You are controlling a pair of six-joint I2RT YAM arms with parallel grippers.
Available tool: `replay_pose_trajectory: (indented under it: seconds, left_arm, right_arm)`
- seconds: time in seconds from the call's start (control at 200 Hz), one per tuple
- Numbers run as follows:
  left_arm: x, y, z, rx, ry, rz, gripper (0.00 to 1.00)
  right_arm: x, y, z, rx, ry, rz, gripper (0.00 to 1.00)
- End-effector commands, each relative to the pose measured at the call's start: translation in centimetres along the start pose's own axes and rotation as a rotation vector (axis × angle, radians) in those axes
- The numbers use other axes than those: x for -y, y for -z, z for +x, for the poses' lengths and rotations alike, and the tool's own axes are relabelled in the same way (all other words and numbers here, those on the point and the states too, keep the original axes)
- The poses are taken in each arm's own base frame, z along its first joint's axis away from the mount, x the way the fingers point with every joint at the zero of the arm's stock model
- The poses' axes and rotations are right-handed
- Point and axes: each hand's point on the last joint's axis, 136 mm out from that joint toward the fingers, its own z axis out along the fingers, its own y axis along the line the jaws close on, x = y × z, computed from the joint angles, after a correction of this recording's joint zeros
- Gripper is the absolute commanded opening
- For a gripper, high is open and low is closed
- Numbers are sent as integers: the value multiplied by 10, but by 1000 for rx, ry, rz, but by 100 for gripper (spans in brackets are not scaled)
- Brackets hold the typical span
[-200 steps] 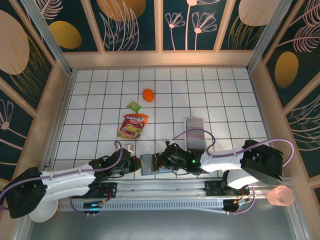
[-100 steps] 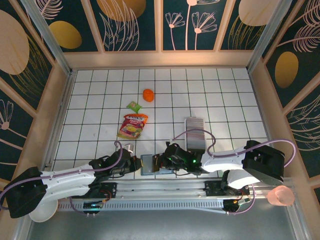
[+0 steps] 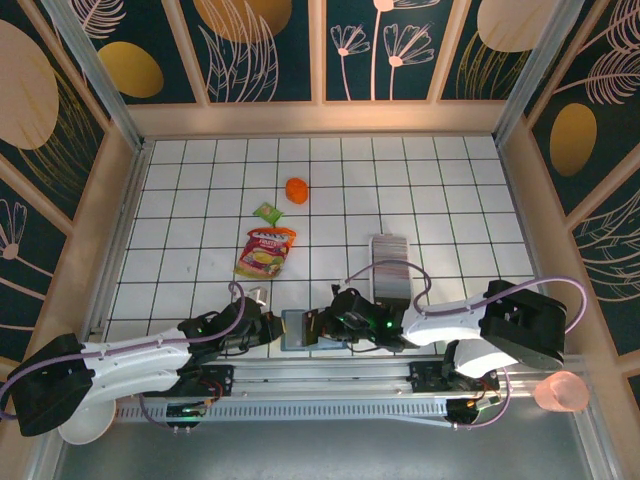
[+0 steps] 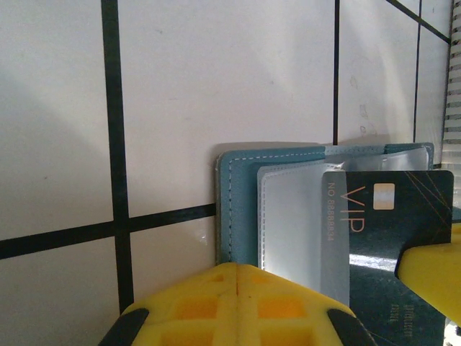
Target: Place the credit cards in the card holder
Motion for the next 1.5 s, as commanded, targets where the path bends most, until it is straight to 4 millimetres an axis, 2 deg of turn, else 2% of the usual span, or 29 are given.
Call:
replay_pose_trajectory:
  seconds: [0.0, 0.245, 0.52, 0.756, 1.021, 1.231, 1.311, 1.496]
  left_arm:
    - [-19, -2, 7, -14, 0, -60, 0]
    - [-22, -2, 7, -13, 2, -68, 0]
    - [-23, -2, 7, -9, -1, -72, 0]
    - [-23, -2, 8, -14, 0, -75, 0]
    - [-24, -2, 8, -16, 2, -75, 0]
    - [-24, -2, 8, -15, 4, -72, 0]
    - [-23, -2, 8, -15, 4, -69, 0]
    - [-21, -2, 7, -14, 0, -66, 0]
  right_arm:
    - [-5, -4, 4, -8, -4, -28, 0]
    - [-13, -2, 2, 3, -4, -74, 0]
    - [-6, -9, 6, -25, 23, -16, 0]
    - [0, -8, 2, -3, 57, 68, 15]
    - [-7, -16, 3, -16, 100, 97, 14]
    - [-23, -21, 4, -19, 87, 24, 10]
    - [-21, -23, 5, -22, 80, 31, 10]
    - [-13, -15, 1, -5, 88, 86, 17]
